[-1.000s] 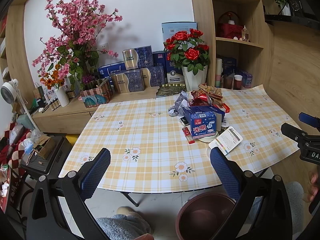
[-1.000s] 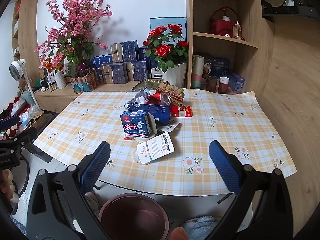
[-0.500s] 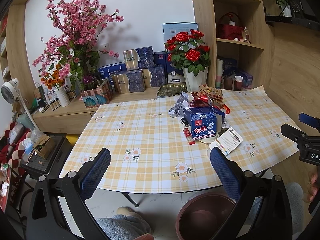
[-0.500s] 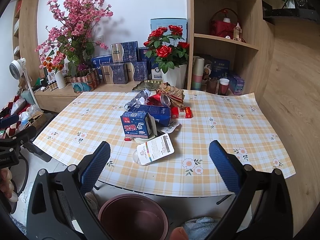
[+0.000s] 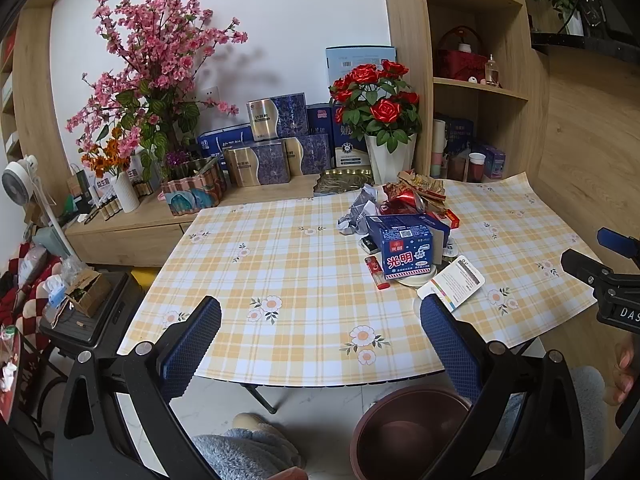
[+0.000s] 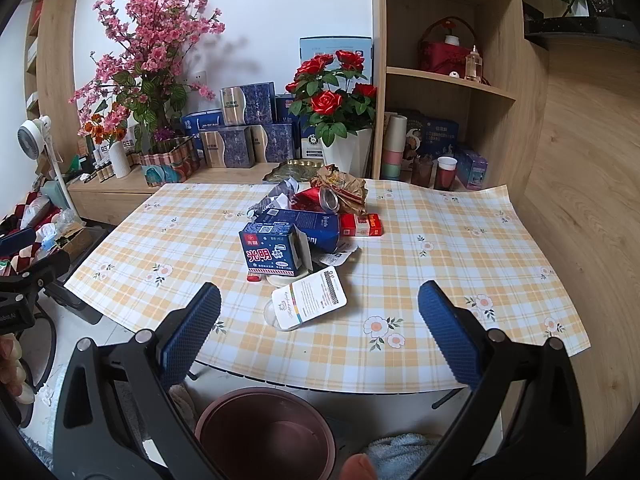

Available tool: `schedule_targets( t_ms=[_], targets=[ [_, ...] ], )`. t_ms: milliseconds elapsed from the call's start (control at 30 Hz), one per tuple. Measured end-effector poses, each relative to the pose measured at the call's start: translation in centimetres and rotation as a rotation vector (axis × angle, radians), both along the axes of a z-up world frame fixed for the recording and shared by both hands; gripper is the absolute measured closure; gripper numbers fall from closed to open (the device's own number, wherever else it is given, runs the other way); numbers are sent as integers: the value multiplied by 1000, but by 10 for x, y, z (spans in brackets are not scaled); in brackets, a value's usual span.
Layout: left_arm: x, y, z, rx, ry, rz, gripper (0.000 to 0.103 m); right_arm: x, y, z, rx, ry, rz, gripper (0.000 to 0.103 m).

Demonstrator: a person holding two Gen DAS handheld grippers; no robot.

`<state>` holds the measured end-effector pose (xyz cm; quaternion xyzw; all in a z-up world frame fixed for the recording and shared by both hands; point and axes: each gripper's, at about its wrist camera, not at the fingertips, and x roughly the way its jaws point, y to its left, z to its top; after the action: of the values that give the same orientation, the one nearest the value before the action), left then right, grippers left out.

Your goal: Collect trash

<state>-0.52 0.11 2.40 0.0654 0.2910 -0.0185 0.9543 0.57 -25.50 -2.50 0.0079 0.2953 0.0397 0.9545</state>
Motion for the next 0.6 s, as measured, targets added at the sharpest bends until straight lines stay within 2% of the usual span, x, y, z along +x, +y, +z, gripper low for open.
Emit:
schedule_targets(
  t_ms=[167,600],
  targets=[
    [0,1,5,-2,3,3,5,2,-3,6,-1,0,-1,6],
    [2,4,-8,-5,6,4,5,3,-4,15,-1,5,-2,6]
  ],
)
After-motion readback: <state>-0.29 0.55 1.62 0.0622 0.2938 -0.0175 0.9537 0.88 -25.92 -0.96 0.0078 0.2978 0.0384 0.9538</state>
